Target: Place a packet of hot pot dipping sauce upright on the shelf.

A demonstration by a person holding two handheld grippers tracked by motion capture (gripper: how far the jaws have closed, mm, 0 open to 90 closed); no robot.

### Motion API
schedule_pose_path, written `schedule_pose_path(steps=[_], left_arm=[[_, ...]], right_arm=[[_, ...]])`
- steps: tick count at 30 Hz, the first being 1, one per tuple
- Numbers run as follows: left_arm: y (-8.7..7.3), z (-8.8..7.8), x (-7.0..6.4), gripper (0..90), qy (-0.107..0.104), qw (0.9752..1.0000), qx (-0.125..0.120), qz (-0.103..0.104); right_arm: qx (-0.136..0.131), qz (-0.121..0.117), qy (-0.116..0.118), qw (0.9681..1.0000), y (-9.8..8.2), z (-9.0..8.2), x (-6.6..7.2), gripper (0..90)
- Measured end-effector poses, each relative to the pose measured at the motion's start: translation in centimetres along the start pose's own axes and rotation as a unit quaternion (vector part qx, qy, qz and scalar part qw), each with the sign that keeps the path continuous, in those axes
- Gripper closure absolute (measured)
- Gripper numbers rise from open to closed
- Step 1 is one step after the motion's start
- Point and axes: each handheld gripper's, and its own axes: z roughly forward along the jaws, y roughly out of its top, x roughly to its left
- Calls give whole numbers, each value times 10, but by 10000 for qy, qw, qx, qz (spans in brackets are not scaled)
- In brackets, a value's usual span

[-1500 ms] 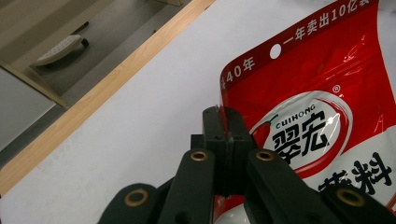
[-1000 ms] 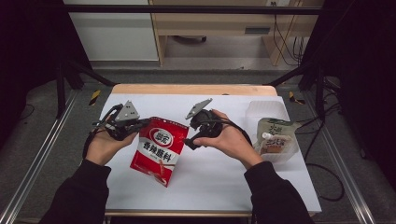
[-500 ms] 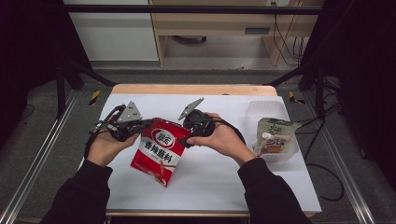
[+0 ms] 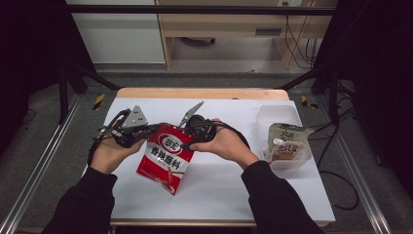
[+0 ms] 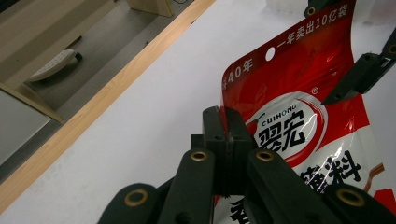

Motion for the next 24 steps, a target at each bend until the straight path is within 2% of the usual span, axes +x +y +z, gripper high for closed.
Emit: schedule_pose_path(steps=[10, 15, 17, 22, 24], left_arm=[[-1, 1, 0, 900, -58, 10000, -12, -39], [-4, 1, 3, 899, -154, 9998, -18, -81], [-7, 1, 4, 810, -170, 9998, -13, -98], [-15, -2, 7, 557, -132, 9996, -175, -178], [-19, -4, 6, 505, -159, 9993, -273, -182]], right_arm=[[87, -132, -20, 9999, 1, 1, 0, 866], [97, -186, 34, 9998, 1, 0, 1, 900], [48, -158, 55, 9998, 1, -2, 0, 900], [-53, -107, 104, 9999, 1, -13, -5, 900], [-96, -110, 120, 9998, 2, -18, -6, 900]])
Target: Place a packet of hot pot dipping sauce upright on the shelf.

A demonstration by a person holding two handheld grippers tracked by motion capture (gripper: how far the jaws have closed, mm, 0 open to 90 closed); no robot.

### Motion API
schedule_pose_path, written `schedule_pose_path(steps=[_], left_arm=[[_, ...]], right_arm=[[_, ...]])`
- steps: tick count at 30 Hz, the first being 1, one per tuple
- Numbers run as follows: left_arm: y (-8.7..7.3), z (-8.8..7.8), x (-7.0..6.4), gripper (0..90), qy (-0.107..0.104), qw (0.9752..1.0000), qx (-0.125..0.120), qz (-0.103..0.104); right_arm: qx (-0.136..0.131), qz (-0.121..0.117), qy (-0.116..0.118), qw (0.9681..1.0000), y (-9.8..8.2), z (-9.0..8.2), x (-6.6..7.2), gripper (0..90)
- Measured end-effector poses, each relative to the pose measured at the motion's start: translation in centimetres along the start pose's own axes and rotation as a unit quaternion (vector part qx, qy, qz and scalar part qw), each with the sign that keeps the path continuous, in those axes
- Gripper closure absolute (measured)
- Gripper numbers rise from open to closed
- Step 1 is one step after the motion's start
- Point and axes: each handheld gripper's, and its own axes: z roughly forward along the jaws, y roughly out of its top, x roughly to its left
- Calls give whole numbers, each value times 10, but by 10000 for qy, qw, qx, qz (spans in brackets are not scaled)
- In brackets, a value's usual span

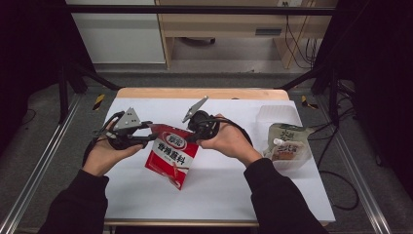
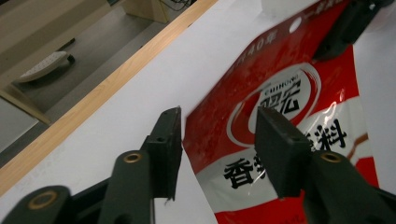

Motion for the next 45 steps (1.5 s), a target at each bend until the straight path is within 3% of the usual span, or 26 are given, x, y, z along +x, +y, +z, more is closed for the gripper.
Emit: schedule_pose_path(steps=[8, 15, 23, 33, 37, 45], left_arm=[[-22, -10, -2, 277, 105, 9993, -281, -244], [-52, -7, 5, 208, 214, 9976, -142, -650], [-84, 5, 12, 112, 350, 9927, 121, -1149], [-97, 17, 8, 63, 330, 9933, 422, -1027], [-99, 19, 6, 58, 349, 9938, 518, -920], [-103, 26, 4, 58, 336, 9929, 597, -975]], right_arm=[[-216, -18, -42, 9998, 4, -23, -4, 900], [-196, -55, -257, 9995, 6, -43, -12, 900], [-173, 28, -525, 9985, 0, -70, -29, 900], [-274, 63, -753, 9968, -2, -102, -47, 900], [-264, 86, -846, 9960, -3, -114, -60, 900], [-440, 228, -1060, 9931, -9, -144, -86, 900]])
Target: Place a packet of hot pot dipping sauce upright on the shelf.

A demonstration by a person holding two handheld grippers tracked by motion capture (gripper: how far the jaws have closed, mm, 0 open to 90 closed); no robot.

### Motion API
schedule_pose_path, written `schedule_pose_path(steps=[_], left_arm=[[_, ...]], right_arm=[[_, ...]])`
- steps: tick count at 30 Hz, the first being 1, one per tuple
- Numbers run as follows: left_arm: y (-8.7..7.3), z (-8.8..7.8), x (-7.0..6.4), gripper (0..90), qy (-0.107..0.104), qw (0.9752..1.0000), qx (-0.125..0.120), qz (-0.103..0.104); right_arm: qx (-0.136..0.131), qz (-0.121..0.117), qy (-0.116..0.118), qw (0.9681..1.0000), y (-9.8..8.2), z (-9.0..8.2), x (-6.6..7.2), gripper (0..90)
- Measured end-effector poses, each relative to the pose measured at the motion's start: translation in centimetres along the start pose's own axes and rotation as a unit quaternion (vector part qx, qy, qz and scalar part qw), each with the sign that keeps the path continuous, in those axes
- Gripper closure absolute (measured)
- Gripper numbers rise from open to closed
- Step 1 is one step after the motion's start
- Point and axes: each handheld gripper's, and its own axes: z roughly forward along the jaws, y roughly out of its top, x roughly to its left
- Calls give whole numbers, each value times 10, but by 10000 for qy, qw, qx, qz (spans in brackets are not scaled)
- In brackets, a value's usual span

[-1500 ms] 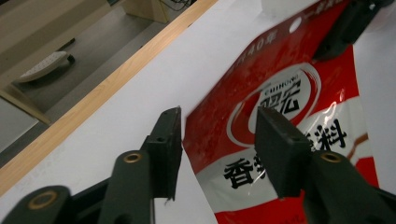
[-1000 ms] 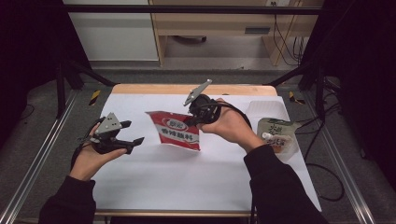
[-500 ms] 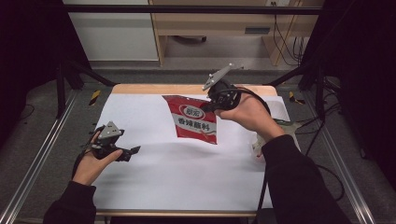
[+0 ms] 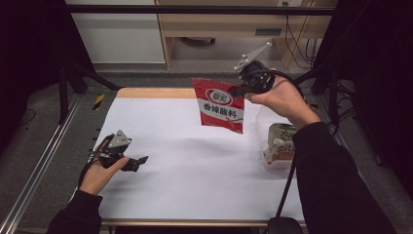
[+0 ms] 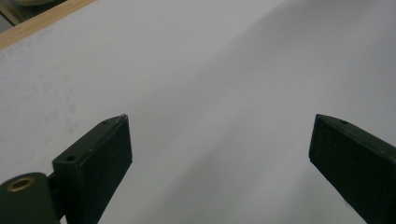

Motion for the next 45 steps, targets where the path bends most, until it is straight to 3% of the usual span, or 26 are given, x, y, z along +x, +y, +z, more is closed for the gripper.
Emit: schedule_pose_path(steps=[6, 18, 29, 45], left_arm=[[-2, 1, -1, 59, -12, 10000, 9, -24], [-4, 1, 0, 59, -39, 10000, 57, -17], [-9, 0, 2, 59, -26, 9999, 99, -72], [-8, 2, 0, 60, -81, 9999, 126, -46]], right_arm=[[-106, 152, -219, 9996, -7, -15, -19, 900], [-186, 436, -523, 9975, -32, -29, -47, 900], [-398, 692, -732, 9941, -51, -42, -63, 900], [-469, 969, -1018, 9890, -77, -61, -76, 900]])
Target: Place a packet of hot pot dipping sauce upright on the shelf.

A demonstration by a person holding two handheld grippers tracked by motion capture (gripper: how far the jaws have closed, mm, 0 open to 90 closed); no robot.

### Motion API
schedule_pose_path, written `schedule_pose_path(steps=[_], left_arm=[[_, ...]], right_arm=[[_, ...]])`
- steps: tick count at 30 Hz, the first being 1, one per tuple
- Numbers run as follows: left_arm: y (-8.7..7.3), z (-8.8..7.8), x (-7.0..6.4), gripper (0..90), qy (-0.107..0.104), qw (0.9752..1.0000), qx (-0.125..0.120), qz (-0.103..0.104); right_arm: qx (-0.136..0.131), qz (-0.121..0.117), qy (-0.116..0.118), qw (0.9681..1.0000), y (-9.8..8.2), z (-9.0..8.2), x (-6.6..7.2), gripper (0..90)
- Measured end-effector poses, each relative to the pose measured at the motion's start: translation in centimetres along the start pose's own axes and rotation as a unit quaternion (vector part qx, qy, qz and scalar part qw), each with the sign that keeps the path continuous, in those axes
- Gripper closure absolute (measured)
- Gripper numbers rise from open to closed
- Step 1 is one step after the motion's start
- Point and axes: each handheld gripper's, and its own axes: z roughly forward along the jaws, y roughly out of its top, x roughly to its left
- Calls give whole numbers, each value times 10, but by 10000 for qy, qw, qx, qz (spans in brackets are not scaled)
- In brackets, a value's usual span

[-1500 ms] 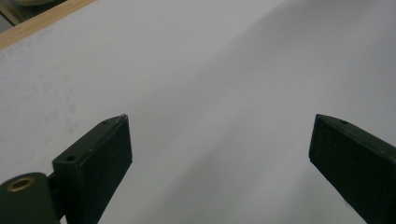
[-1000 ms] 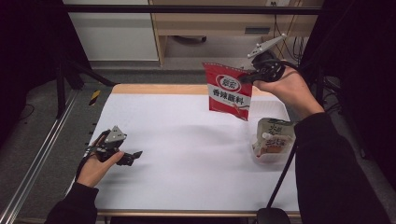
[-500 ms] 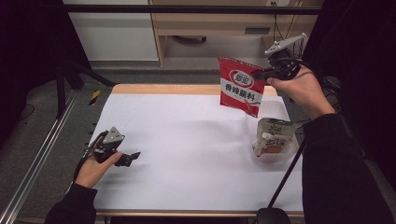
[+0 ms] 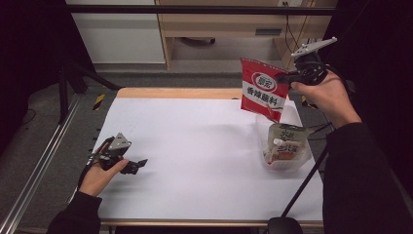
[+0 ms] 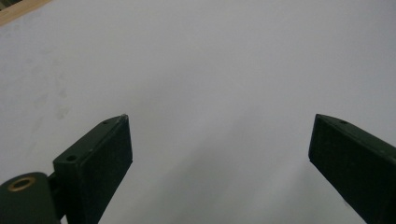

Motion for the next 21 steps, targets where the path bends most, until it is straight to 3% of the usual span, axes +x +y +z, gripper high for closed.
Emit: schedule_pose_path(steps=[14, 21], left_arm=[[0, 1, -1, 60, -49, 10000, 7, 21], [-2, -3, 2, 62, 29, 10000, -31, -42]], right_arm=[[81, 302, -167, 9994, -32, -15, -17, 900], [115, 401, -217, 9989, -42, -16, -26, 900]])
